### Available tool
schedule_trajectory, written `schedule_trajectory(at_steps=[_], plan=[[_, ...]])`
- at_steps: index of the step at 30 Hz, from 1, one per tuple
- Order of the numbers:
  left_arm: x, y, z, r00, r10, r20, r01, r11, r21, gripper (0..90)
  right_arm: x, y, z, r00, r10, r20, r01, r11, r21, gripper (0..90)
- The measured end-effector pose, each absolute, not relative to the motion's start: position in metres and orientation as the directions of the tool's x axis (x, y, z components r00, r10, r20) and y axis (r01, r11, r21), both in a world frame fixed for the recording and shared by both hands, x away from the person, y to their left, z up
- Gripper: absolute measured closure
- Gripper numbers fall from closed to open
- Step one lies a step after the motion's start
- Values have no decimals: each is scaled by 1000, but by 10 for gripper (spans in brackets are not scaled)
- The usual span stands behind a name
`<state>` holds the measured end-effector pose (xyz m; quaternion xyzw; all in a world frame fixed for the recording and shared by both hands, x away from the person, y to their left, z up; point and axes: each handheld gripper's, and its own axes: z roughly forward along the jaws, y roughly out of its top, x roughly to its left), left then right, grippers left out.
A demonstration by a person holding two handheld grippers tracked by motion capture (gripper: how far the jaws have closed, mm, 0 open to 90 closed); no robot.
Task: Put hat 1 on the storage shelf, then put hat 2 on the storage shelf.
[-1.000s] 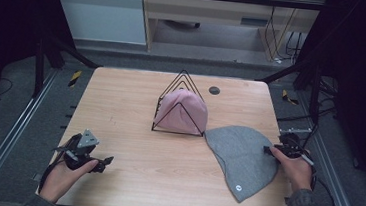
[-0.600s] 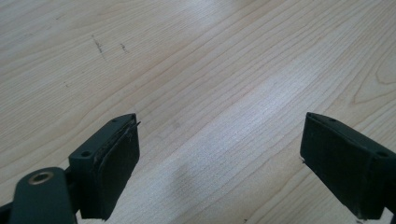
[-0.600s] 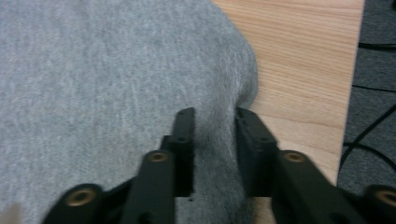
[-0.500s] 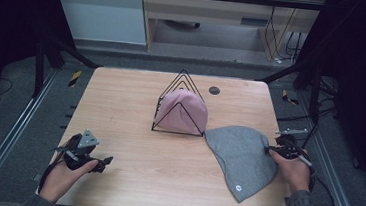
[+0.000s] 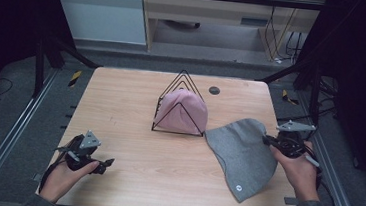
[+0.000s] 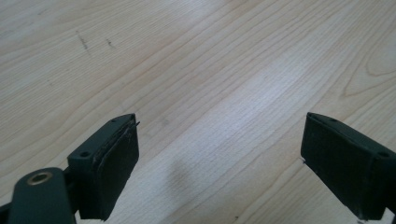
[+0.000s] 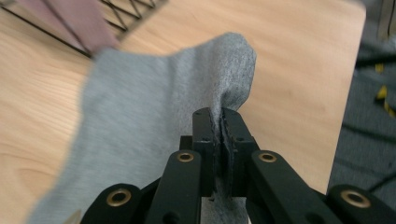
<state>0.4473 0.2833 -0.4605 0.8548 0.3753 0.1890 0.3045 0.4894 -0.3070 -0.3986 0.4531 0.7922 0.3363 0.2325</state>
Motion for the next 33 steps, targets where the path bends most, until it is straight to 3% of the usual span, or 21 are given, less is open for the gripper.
schedule_trajectory(at_steps=[7,15,20,33], plan=[[450,269,-453,741,671,26,516,-593,618,105,464,-273,-333,-613,766,-192,396,509,764,857],[459,240,-426,848,530,27,438,-727,529,130,454,-253,-308,-679,697,-230,340,576,743,857],[469,220,-409,890,448,91,366,-817,445,132,449,-241,-299,-705,664,-249,309,604,734,857],[468,194,-377,904,412,113,300,-800,519,133,441,-201,-273,-768,575,-281,209,641,738,857]])
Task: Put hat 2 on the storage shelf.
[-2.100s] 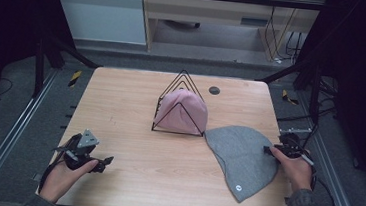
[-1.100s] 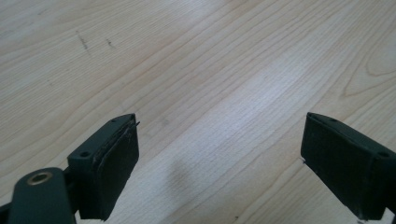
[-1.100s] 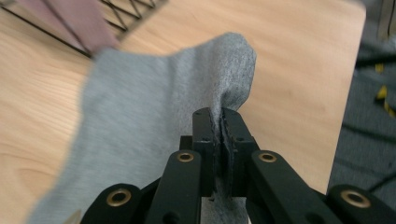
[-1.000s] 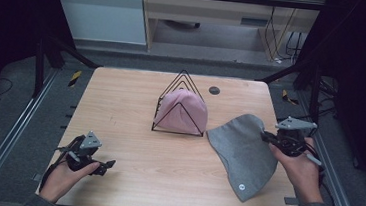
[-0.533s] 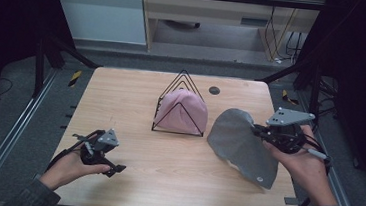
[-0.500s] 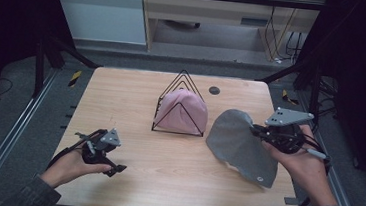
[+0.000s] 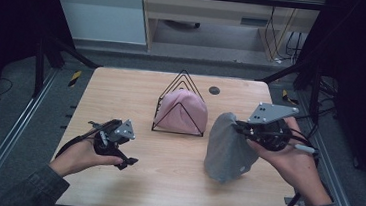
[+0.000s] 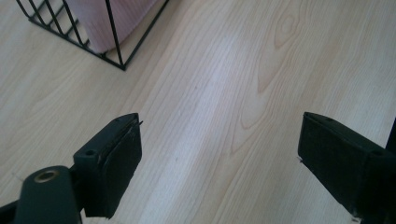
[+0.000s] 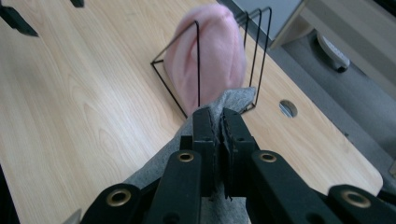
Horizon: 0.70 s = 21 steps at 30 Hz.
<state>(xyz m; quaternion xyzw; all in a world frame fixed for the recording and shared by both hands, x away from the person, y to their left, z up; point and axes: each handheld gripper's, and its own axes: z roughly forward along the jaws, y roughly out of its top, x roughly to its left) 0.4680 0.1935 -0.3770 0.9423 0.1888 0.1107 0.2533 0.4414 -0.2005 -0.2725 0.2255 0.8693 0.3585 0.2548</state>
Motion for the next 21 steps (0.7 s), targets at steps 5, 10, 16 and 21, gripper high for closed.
schedule_trajectory(at_steps=[5,10,16,21], plan=[[467,188,-373,891,437,123,302,-773,557,135,442,-177,-263,-786,540,-302,164,652,740,857],[467,186,-367,886,448,116,306,-754,581,139,444,-164,-256,-795,518,-314,136,658,741,857],[466,178,-357,892,435,122,286,-753,593,145,446,-143,-252,-810,489,-324,112,671,733,856],[468,175,-352,888,441,128,281,-742,608,146,448,-126,-249,-824,464,-327,82,667,740,856]])
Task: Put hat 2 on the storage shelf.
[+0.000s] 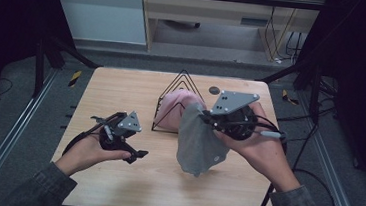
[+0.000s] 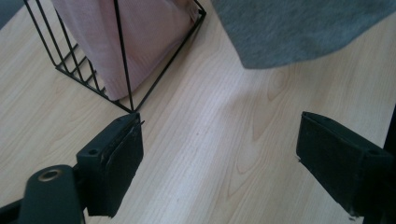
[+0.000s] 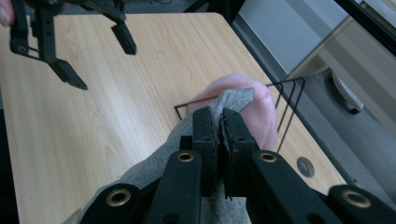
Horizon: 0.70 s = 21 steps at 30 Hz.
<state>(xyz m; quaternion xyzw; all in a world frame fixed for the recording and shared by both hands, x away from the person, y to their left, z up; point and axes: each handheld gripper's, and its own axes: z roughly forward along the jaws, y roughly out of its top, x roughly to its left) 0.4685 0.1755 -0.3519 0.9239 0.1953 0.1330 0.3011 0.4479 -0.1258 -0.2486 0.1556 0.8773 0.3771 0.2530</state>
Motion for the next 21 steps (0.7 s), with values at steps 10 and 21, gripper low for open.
schedule_trajectory(at_steps=[10,21], plan=[[477,174,-342,891,431,141,266,-748,608,165,452,-93,-248,-850,406,-336,39,685,728,856],[485,170,-343,915,386,121,230,-743,628,184,441,-73,-250,-875,342,-343,-2,705,709,856]])
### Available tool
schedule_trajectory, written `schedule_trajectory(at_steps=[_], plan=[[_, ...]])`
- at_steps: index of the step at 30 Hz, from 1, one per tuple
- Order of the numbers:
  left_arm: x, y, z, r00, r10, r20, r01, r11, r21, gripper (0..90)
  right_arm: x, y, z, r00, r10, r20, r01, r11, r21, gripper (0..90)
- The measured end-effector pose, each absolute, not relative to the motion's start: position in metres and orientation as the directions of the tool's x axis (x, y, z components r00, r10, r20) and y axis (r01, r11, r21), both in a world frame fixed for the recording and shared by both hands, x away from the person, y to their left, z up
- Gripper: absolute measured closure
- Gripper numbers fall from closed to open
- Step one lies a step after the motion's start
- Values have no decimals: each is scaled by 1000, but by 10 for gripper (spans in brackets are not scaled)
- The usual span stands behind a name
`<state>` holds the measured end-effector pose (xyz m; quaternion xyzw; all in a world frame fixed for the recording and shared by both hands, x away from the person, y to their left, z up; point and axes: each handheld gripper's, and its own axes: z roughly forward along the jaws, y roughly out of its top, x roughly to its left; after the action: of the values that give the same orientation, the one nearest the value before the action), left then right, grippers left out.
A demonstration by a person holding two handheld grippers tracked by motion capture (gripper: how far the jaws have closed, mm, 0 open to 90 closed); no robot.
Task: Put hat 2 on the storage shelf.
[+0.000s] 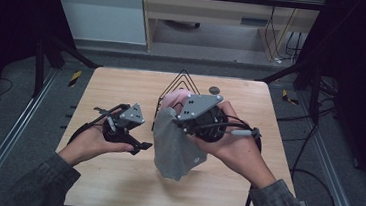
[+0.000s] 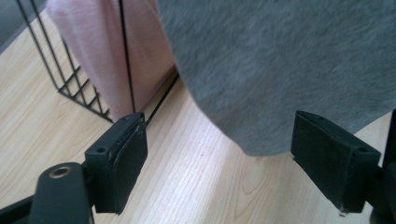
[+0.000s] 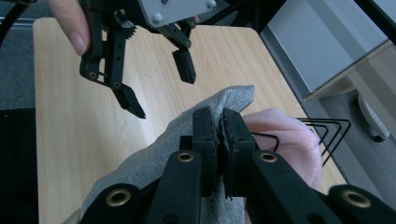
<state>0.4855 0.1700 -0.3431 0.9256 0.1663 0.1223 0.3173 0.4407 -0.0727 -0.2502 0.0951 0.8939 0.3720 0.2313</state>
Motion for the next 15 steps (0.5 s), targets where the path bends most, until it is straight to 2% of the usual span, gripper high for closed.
schedule_trajectory(at_steps=[15], plan=[[488,157,-343,933,342,115,195,-746,636,169,436,-68,-256,-889,313,-334,-17,707,707,855]])
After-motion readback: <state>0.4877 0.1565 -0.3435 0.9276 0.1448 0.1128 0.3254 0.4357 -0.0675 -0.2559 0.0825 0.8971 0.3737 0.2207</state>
